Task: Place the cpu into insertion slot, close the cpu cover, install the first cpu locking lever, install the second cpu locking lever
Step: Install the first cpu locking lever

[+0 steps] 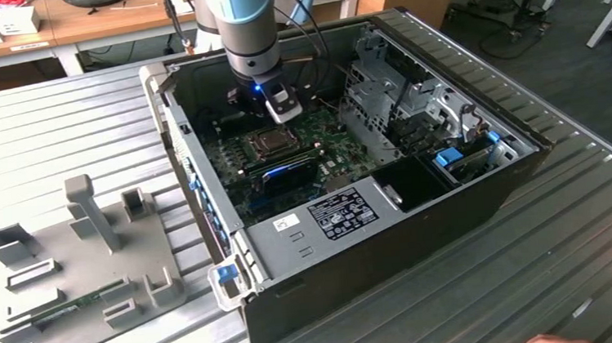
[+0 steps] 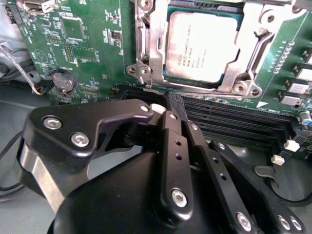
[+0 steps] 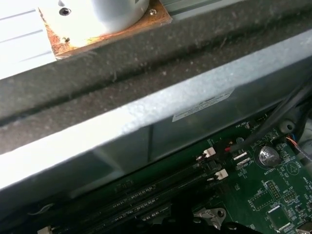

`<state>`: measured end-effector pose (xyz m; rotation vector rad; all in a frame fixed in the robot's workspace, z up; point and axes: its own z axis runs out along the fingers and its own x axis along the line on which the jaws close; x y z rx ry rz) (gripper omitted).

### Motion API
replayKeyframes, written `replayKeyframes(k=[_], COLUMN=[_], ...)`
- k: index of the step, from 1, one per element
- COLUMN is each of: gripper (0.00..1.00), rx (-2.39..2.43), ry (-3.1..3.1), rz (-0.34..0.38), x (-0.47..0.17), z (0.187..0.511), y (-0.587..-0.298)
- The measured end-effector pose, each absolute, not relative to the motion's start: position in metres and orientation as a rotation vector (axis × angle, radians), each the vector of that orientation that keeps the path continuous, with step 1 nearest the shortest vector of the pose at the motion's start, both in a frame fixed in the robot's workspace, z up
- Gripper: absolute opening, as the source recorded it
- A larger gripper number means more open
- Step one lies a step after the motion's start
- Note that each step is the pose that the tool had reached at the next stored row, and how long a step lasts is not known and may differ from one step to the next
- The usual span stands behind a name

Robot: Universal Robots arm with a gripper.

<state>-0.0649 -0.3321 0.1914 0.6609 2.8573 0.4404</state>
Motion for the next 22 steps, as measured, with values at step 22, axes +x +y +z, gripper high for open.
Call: replayKeyframes(k=[22], gripper=[0.11], rx=[0.661], ry=[2.857], rz=[0.440], x=[-0.0649], z=[0.1899], y=[-0.3330])
